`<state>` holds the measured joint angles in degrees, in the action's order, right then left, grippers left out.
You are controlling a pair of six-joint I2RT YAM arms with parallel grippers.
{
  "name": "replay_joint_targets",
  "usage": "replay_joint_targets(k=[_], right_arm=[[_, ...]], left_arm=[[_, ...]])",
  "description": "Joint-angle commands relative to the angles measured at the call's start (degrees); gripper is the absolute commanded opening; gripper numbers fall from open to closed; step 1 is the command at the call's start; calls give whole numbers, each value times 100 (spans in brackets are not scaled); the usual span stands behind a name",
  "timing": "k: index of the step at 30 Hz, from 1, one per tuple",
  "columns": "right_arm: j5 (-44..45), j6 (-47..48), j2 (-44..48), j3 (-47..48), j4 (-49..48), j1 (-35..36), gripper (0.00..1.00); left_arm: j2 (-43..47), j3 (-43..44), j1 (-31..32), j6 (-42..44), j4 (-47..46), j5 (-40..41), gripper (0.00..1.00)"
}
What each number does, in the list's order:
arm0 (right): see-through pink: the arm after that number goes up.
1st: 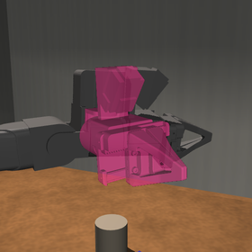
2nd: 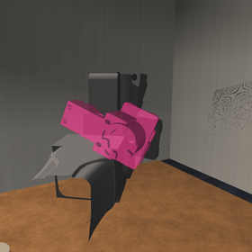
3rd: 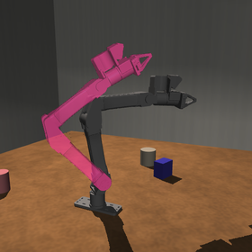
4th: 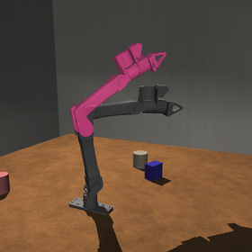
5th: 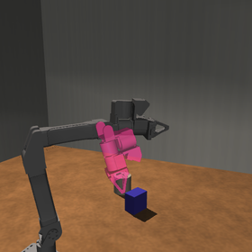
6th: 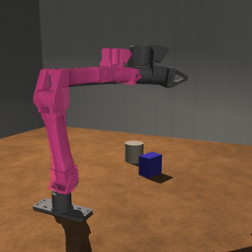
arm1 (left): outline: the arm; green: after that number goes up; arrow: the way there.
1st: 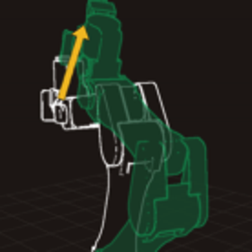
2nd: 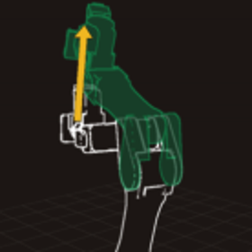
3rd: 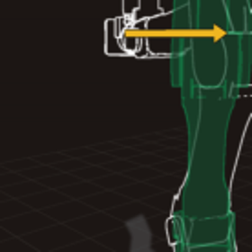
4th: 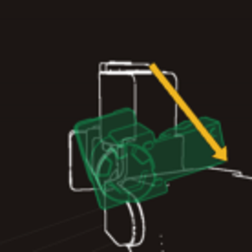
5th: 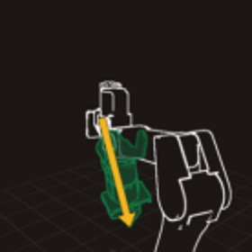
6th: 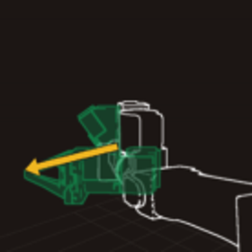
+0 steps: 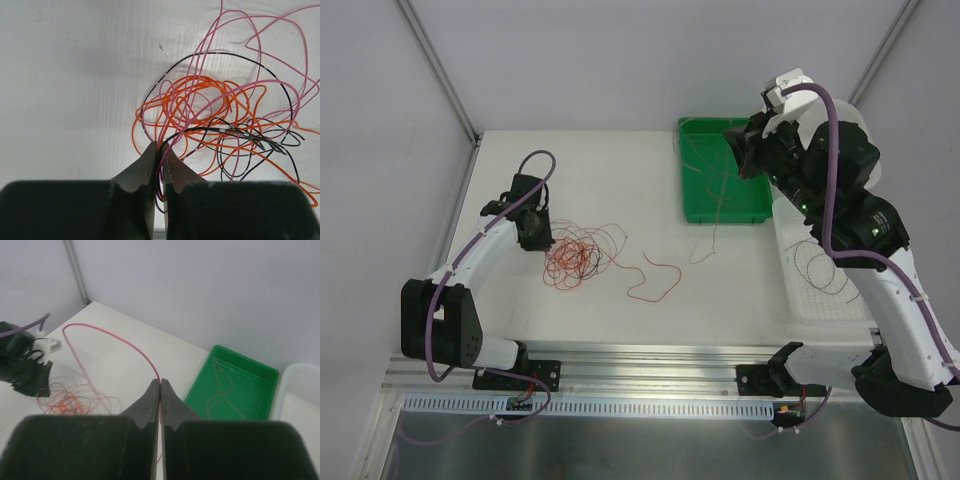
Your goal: Untangle the cables
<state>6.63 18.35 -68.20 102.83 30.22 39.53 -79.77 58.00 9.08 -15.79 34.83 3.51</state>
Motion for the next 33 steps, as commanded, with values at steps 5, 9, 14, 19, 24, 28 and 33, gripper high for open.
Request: replay_joint_targets(k=[5,9,14,19,24,28,33], right_arm=[[945,441,-728,404,-762,-621,1],[884,520,-1168,756,-1184,-964,1],[893,495,-1817,1406,-1474,-1474,1],[350,56,-2240,1811,-1738,-1991,1],[189,-244,-2557,1943,-2142,-2326,1],[294,-297,-2768,1777,-2222,-2520,1],[224,-480,-2996,1021,-2205,-2783,1]], left_arm=[[-13,-25,164,138,50,-78,6],[-12,-17,217,138,50,-96,6],[-30,-17,278,155,59,-96,6],[-74,10,296,164,68,-175,7],[-74,10,305,182,68,-184,6],[-92,19,305,182,68,-219,7],[-118,36,305,173,68,-272,7]])
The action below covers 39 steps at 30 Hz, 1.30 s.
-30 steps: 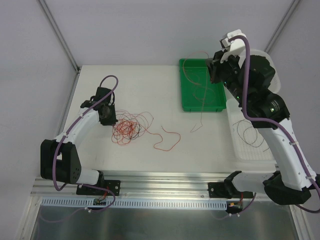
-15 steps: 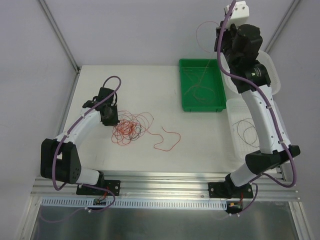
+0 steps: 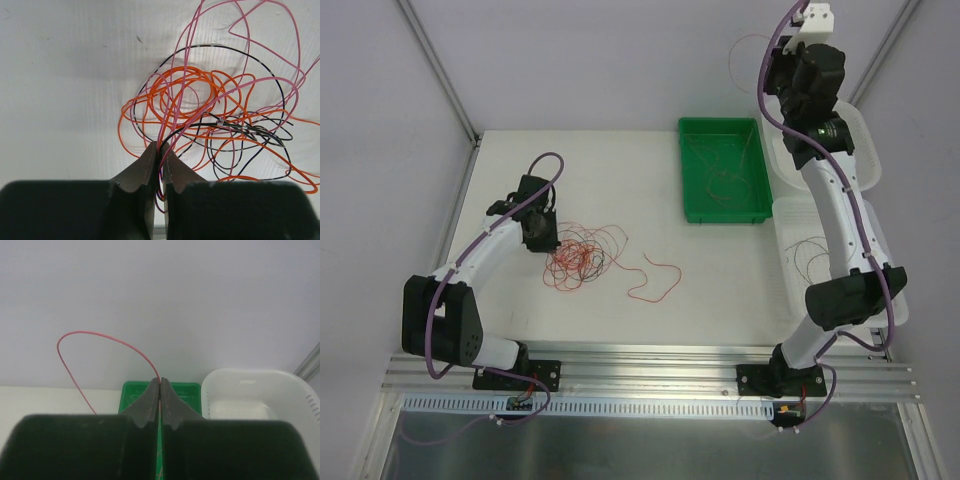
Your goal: Untangle the cables
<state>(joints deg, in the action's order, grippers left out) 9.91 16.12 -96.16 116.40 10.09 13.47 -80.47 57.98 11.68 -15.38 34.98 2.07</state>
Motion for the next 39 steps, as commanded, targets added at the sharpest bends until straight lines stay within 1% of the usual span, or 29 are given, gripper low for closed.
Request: replay_joint_targets(k=[1,4,8,11,12,14,15,16,17,18,20,21,23,24,28,29,31,34,35,37,38,39], right_arm=[[-130,-319,-280,-581,-148,-205,1],[-278,-644,-570,-1099,-33,-345,1],[-560,-935,-1175,-1374,159,-425,1],[-753,-1075,-1554,-1235,466,-416,1],[-789,-1111,-1807,-1164,555,-416,1],[-815,-1190,-2037,-989,880,-425,5],[-824,-1225,-2265,-753,1003,-425,13],[-868,-1251,-2336,-637,1222,-442,19],[-903,-1313,-2389,-497,1285,-442,37],[-947,-1322,-2390,-495,1303,-442,46],[-1175,-1331,-2206,-530,1259,-442,61],[-1324,-1357,-2005,-591,1259,-451,72],[-1535,-1357,-1767,-688,1259,-434,81],[-1632,-1314,-1618,-758,1268,-381,88],[-2098,-1155,-783,-1390,1364,-127,90],[-2168,-1111,-407,-1775,1364,-39,90],[-2493,-989,-98,-2146,1434,286,90],[-2670,-865,316,-2945,1627,839,89],[-2679,-839,430,-3113,1672,1172,89],[-2539,-803,493,-3386,1707,1533,88],[-2468,-812,519,-3674,1690,1892,86],[-2337,-856,511,-3773,1672,2070,86]], left_arm=[[-57,38,53,123,61,-127,6],[-57,38,62,131,53,-136,7],[-74,47,71,131,53,-136,6],[-75,47,88,131,61,-136,6],[-83,38,89,131,61,-136,6],[-74,47,97,131,53,-136,6],[-83,38,97,131,61,-128,6],[-83,38,89,123,61,-119,6],[-75,38,106,123,61,-119,6],[-66,38,106,123,61,-119,6],[-66,38,115,131,61,-119,6],[-66,38,106,140,70,-119,6],[-66,56,115,140,61,-127,6],[-66,56,115,140,61,-136,6],[-31,56,115,140,70,-154,6],[-22,56,124,131,61,-154,6],[-13,56,124,131,61,-163,6],[-13,56,124,131,61,-171,6],[13,47,115,140,61,-180,6],[31,47,124,131,61,-189,6],[40,47,132,131,61,-189,6],[40,47,133,131,61,-189,6]])
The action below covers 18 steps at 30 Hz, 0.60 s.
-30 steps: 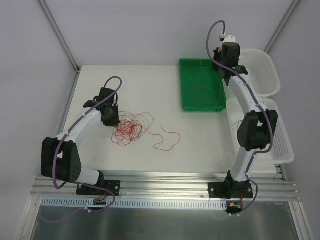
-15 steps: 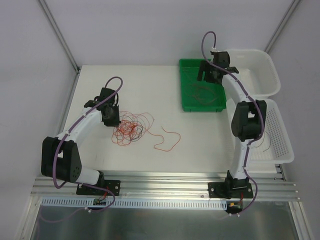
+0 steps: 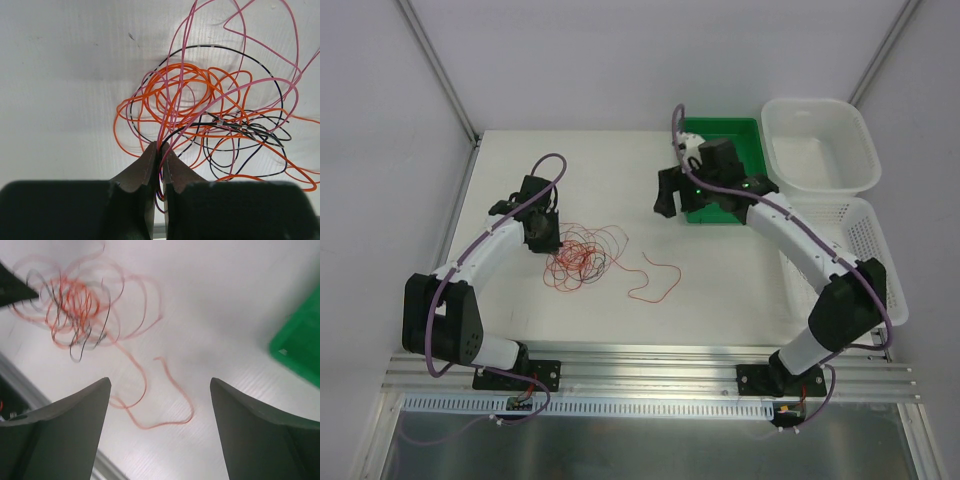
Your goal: Untangle the cables
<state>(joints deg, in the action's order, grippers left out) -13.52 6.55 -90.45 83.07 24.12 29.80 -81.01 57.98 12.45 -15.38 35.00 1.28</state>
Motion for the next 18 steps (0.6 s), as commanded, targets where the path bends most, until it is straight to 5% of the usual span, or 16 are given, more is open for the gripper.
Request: replay_joint_targets(k=[1,8,18], right_arm=[[51,-81,-77,-562,208,595,84],[446,-874,-700,-1100,-347,1738,75],[2070,-2218,-1273,-1170,-100,2372,69]], left_arm=[[103,47,56,123,59,-110,6],[130,47,47,131,59,-119,6],[191,47,65,123,59,-119,6]])
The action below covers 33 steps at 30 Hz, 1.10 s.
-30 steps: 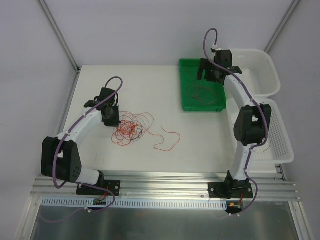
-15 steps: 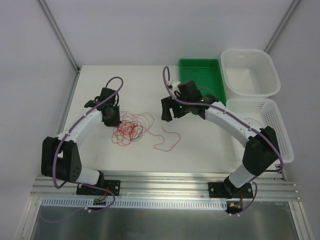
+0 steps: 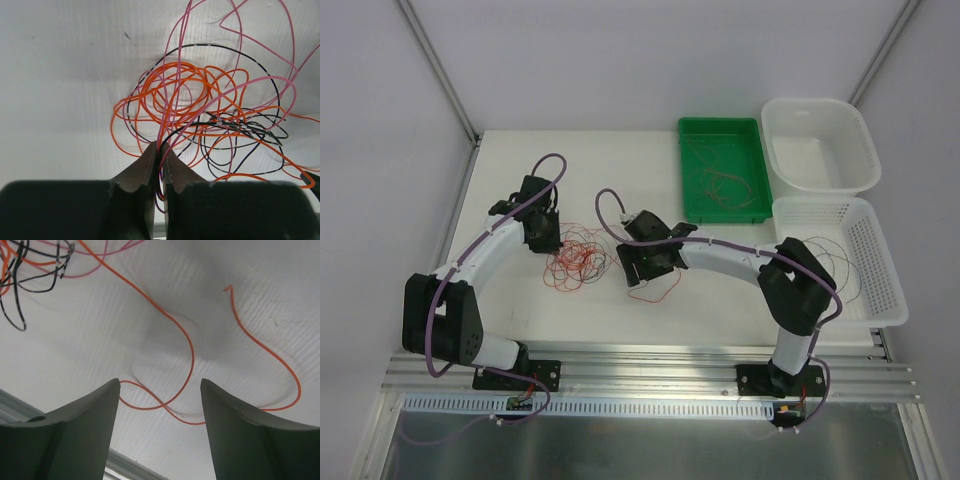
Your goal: Untangle the cables
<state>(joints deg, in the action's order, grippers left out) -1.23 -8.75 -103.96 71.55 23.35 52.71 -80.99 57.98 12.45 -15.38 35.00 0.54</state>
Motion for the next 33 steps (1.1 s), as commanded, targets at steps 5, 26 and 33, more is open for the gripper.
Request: replay_joint_targets(k=[5,26,33], right_arm=[[959,-1119,-36,-229,-252,152,68],[2449,-664,946,-291,458,293,1],[3577,584,3185,445,1698,161,1]], left_arm=[[206,56,56,114,68,-45,6],[259,38,65,140,59,184,6],[233,21,56,140,68,236,6]])
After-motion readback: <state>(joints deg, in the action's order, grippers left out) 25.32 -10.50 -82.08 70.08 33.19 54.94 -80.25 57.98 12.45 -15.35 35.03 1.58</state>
